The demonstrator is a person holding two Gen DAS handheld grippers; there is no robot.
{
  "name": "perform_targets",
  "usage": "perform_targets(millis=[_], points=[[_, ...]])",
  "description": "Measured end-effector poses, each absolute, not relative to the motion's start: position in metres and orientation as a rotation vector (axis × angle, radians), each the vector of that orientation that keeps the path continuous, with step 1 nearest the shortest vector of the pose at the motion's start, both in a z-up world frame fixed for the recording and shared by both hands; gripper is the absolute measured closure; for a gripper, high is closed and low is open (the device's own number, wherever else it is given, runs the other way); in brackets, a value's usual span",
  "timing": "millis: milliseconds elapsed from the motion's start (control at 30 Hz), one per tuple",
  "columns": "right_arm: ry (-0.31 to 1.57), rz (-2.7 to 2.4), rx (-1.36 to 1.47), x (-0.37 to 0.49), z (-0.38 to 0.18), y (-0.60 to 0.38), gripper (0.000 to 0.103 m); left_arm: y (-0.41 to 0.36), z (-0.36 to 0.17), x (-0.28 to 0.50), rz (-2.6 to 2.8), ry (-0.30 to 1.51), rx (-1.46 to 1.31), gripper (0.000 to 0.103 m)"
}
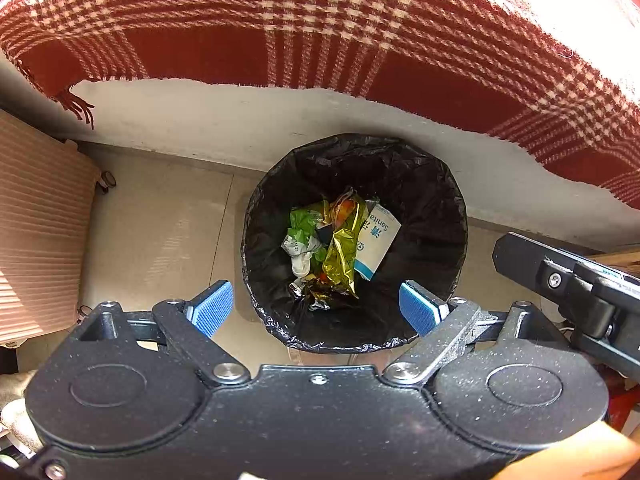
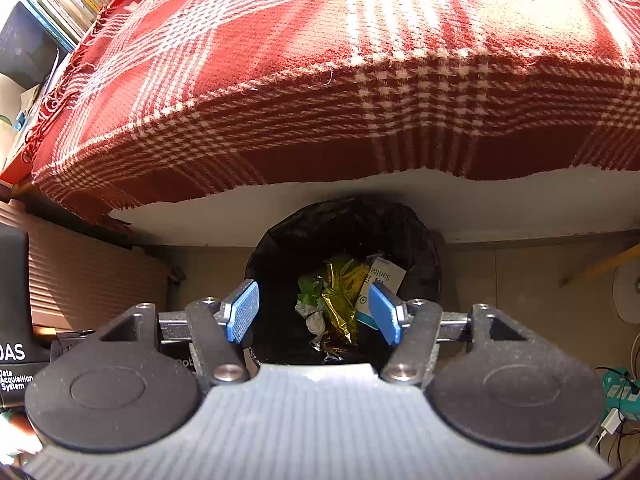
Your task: Collect trash
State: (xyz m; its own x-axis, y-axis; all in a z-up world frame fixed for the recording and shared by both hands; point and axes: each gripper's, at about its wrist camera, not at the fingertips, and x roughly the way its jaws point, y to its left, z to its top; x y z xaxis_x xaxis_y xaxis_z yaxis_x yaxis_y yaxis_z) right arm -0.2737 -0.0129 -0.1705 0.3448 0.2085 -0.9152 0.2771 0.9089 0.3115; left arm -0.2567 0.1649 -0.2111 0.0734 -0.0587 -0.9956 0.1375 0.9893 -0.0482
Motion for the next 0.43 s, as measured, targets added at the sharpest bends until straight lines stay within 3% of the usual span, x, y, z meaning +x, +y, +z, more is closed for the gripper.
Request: perform_targets(millis=[433], points=[[1.231, -0.046, 0.456, -0.2730, -0.1713, -0.0130, 0.029, 0.1676, -0.2120, -0.2568, -0.155, 1.490, 0.053, 0.013]])
